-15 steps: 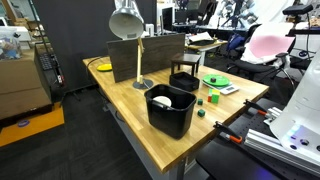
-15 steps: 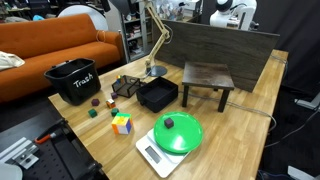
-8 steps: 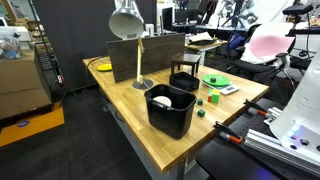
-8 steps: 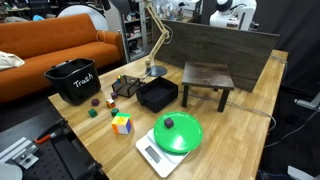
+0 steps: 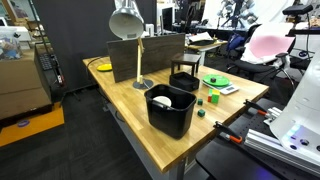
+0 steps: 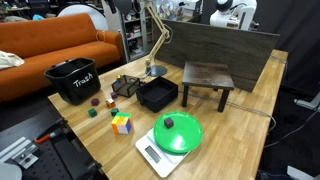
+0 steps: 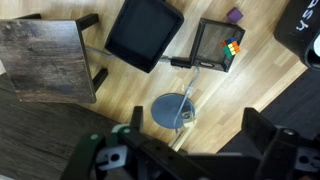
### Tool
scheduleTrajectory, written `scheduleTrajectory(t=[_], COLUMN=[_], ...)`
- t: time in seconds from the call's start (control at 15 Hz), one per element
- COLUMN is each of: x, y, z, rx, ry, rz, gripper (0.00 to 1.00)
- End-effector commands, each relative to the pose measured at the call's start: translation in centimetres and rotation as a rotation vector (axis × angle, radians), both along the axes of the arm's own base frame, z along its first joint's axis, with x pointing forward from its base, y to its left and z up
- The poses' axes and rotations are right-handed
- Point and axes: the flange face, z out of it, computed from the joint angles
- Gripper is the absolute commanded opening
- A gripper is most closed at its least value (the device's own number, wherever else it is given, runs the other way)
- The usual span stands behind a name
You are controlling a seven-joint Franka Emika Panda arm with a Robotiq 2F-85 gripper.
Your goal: Turn on the desk lamp
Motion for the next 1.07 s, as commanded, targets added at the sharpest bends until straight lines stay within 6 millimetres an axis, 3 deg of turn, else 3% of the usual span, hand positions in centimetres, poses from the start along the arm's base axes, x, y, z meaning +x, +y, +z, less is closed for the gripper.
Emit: scheduleTrajectory(t=[0.0,0.2,0.27,0.4,1.0], x=[3.6,5.9,4.6,5.6,6.5], y=[0.3,0.4,0.4,0.6,0.6], z=[-1.6,-3.8,-3.6,-4.4,-4.3], rx=[-0.031,-0.014,-0.017,-0.020,-0.005], ry=[0.032,0.065,0.061,0.072,0.056], rz=[0.052,0.038,0.021,0.021,0.037], gripper=[1.00,1.00,1.00,1.00,1.00])
